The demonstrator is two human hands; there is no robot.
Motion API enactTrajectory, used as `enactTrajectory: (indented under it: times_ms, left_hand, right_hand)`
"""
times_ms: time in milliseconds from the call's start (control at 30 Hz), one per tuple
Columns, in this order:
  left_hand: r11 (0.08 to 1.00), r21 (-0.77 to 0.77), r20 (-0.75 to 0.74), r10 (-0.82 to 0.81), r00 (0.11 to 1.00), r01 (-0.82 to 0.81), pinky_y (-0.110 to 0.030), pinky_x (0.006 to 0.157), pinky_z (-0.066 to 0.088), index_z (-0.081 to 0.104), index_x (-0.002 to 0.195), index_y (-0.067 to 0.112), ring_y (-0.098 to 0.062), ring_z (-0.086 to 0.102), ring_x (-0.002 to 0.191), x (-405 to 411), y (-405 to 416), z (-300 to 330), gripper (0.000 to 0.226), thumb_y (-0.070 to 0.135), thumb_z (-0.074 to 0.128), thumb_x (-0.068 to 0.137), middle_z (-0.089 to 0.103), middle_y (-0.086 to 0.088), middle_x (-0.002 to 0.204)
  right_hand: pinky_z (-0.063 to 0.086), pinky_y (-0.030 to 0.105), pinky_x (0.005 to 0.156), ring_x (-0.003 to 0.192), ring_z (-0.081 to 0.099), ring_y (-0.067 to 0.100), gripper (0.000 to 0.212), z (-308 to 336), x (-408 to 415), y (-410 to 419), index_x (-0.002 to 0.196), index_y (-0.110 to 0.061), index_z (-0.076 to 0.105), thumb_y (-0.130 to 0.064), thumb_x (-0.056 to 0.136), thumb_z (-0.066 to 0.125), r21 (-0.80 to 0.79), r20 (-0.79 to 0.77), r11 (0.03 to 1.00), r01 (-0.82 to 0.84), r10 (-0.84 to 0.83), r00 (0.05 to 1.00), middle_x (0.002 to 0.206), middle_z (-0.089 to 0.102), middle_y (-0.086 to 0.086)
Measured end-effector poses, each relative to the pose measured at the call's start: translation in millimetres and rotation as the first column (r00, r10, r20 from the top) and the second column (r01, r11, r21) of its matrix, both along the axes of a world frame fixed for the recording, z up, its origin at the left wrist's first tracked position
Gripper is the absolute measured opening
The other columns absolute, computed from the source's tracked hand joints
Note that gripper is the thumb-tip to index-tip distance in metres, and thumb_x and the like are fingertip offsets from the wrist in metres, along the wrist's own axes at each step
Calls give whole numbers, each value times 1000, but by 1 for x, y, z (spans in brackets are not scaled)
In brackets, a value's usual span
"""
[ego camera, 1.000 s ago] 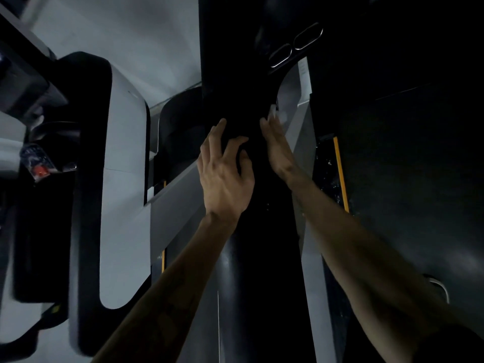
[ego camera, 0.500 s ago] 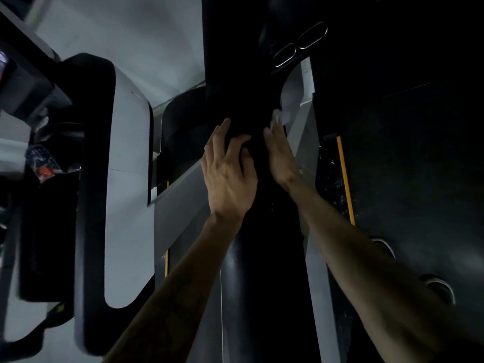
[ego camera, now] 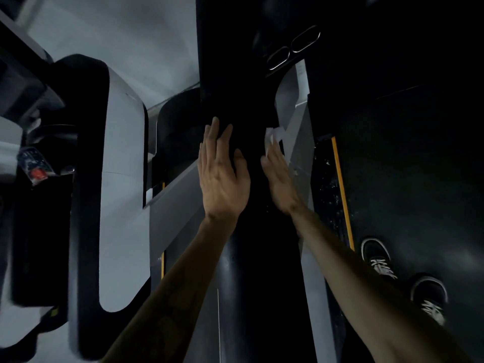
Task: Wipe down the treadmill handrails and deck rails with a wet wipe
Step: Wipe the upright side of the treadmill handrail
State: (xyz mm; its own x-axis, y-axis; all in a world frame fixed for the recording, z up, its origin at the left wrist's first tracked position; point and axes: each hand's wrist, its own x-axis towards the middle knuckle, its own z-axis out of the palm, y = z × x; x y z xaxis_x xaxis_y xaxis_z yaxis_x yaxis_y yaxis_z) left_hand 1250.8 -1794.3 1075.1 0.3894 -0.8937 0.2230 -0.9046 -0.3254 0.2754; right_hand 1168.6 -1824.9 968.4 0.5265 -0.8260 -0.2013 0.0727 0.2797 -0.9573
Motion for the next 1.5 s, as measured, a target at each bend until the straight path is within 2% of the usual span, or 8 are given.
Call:
enactTrajectory:
  times_ms: [200, 467, 633, 800, 933, 1167, 1367, 1500]
  left_hand:
    - [1000, -3, -7, -18, 1000, 18, -56, 120, 31, 50, 147, 6, -29, 29, 154, 1, -1, 0, 45, 11, 47, 102, 37, -12, 163]
    - [1000, -4, -28, -18, 999, 18, -55, 120, 31, 50, 148, 7, -28, 29, 154, 3, -1, 0, 45, 15, 44, 104, 37, -11, 163]
    - [1000, -8, -29, -10, 1000, 10, -55, 121, 31, 50, 147, 6, -28, 30, 153, 3, 0, -1, 44, 13, 44, 104, 37, -12, 163]
    - [1000, -20, -14, -15, 1000, 15, -55, 120, 32, 51, 147, 7, -28, 31, 153, 4, -1, -2, 41, 11, 43, 107, 38, -12, 163]
    - [1000, -20, -23, -12, 1000, 12, -55, 120, 32, 51, 147, 8, -27, 31, 153, 4, -1, -2, 42, 15, 39, 107, 39, -11, 162]
    - [1000, -27, -25, -6, 1000, 5, -53, 121, 31, 52, 146, 6, -27, 32, 153, 5, -2, -2, 42, 11, 41, 106, 40, -12, 161]
    - [999, -41, -46, -11, 999, 9, -54, 121, 31, 52, 147, 10, -26, 32, 153, 5, -3, -3, 43, 14, 41, 105, 40, -10, 162]
    - [999, -40, -64, 3, 998, -5, -52, 122, 30, 52, 146, 10, -24, 31, 153, 5, -2, -3, 43, 14, 41, 105, 40, -8, 162]
  right_hand:
    - [-7, 34, 128, 157, -5, 5, 60, 23, 29, -57, 165, -26, 5, -41, 112, 28, -3, -25, 999, 34, -34, 999, 173, 2, -6]
    - [1, 41, 130, 159, 0, 12, 57, 8, -4, 23, 162, -14, 18, -23, 109, 37, -136, 74, 991, 9, 1, 997, 172, 7, 0]
    - [-7, 34, 129, 158, -6, 12, 54, 29, 18, -21, 163, -17, 13, -27, 111, 23, -239, 4, 971, -4, 5, 1000, 169, 1, -7]
    - [-9, 25, 126, 156, -5, 2, 52, 23, 26, -41, 165, -21, 10, -27, 115, 24, -131, -15, 991, 23, -25, 1000, 172, 4, -6]
    - [-2, 37, 129, 156, -4, 2, 55, 16, 10, -5, 164, -23, 12, -34, 112, 26, -70, 6, 997, 25, -25, 1000, 172, 4, -6]
    - [-1, 46, 129, 159, -6, 16, 53, 37, 24, -36, 162, -19, 10, -25, 112, 25, -297, -45, 954, -35, 23, 999, 172, 1, 0]
    - [-1, 45, 129, 159, -4, 15, 52, 28, 22, -44, 164, -18, 11, -28, 114, 21, -92, -21, 996, 8, -10, 1000, 172, 2, 0]
    - [-1, 48, 129, 159, -4, 17, 54, 22, 3, 1, 161, -15, 17, -23, 109, 24, -208, 20, 978, -17, 21, 1000, 171, 4, -2]
